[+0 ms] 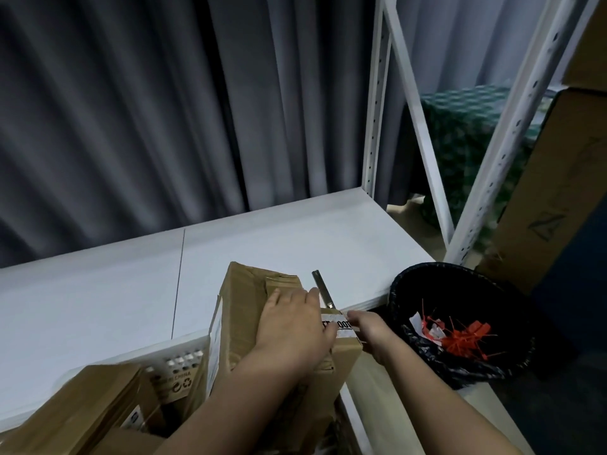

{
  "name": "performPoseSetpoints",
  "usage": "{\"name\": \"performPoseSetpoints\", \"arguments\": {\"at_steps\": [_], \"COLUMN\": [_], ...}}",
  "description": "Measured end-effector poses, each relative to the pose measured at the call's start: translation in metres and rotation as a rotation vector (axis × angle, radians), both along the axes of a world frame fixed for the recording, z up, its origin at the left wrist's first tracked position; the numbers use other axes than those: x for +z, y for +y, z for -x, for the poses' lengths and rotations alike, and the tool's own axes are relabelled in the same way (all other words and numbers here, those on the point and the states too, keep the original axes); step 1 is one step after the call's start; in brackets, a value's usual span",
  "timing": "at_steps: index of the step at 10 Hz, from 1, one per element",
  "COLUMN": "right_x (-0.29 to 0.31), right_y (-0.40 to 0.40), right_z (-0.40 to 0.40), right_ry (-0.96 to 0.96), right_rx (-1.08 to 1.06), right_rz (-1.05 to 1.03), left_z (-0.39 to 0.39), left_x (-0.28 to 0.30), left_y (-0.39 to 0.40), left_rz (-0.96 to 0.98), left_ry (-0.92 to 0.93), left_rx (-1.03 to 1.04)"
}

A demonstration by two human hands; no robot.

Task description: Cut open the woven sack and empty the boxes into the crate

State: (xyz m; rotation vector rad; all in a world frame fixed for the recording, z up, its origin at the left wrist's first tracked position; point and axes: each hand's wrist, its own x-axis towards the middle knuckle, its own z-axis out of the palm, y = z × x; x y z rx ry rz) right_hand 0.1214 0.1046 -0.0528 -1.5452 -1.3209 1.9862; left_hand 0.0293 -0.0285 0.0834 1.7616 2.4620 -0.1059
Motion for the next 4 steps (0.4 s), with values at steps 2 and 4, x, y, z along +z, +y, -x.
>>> {"name": "performPoseSetpoints", "arguments": {"at_steps": [2,4], "right_x": [0.059,0.164], "right_y": [-0.018,-0.083], "right_z": [-0.028,-0.064], "right_ry": [-0.115,-0.217], "right_rx": [0.161,0.275], "right_rz": [-0.171,-0.364], "left_z": [-0.011,-0.025], "left_x": [0.037,0.101], "left_y": [-0.039,-0.104], "left_rz": [-0.013,-0.016], "left_ry": [-0.146,-0.392], "left_rx": [0.038,0.148]}}
